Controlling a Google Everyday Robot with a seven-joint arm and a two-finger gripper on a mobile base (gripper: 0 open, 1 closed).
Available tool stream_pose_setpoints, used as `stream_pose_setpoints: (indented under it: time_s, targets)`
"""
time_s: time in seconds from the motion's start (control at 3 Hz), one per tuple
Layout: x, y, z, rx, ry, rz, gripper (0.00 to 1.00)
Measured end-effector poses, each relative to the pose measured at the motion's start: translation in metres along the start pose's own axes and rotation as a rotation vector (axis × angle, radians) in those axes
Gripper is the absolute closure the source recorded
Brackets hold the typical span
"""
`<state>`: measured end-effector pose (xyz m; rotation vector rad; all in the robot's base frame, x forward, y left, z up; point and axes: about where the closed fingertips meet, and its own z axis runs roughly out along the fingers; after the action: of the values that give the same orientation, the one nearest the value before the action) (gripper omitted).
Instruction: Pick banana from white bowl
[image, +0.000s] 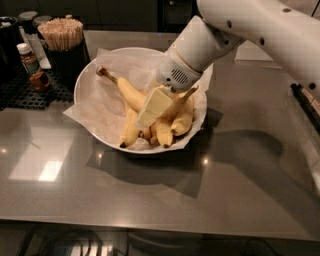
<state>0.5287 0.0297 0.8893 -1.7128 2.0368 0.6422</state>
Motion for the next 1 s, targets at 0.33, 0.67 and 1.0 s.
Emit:
stream_pose_setpoints:
  time_s: [0.33, 0.67, 1.0]
  targets:
    - [0.0107, -0.0004, 0.0025, 0.033, 0.035, 0.045, 0.24]
    - [0.0093, -0.0002, 0.0007, 0.034, 0.035, 0.045, 0.41]
    - [0.0073, 0.0077, -0.0056, 0.114, 0.041, 0.065, 0.64]
